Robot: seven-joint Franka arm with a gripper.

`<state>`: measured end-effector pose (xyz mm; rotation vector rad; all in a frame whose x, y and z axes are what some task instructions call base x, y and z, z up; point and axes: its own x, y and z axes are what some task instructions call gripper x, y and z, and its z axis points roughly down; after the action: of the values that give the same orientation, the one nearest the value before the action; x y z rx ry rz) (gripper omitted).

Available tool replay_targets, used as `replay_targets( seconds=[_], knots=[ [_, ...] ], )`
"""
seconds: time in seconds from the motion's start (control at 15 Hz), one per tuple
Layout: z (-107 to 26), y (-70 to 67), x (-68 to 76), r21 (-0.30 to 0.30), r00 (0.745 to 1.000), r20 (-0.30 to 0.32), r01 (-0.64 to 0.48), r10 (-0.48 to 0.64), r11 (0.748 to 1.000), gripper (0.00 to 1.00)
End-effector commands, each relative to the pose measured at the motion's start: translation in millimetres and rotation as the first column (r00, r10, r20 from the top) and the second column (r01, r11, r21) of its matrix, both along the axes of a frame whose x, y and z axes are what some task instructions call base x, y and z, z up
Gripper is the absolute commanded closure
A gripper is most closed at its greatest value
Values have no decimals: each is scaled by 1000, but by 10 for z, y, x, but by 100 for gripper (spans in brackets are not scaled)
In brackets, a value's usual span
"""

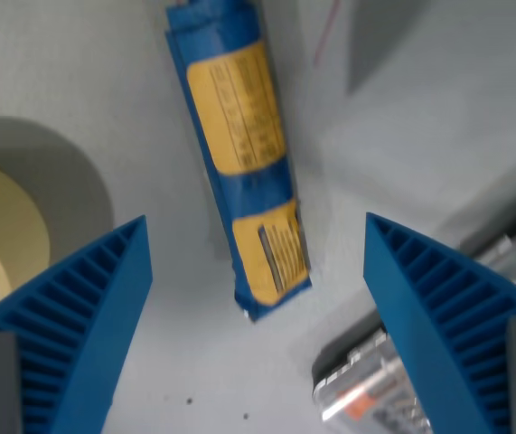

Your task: Move above the blue bag

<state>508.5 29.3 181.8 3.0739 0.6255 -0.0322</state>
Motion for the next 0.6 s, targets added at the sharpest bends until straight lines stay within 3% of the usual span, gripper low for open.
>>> replay_targets(
  seconds=[0.07,0.6],
  knots=[
    [-70,50,99,-31,985,-13,-173,172,984,0],
    [-199,111,156,-35,987,-9,-162,161,986,0]
  ],
)
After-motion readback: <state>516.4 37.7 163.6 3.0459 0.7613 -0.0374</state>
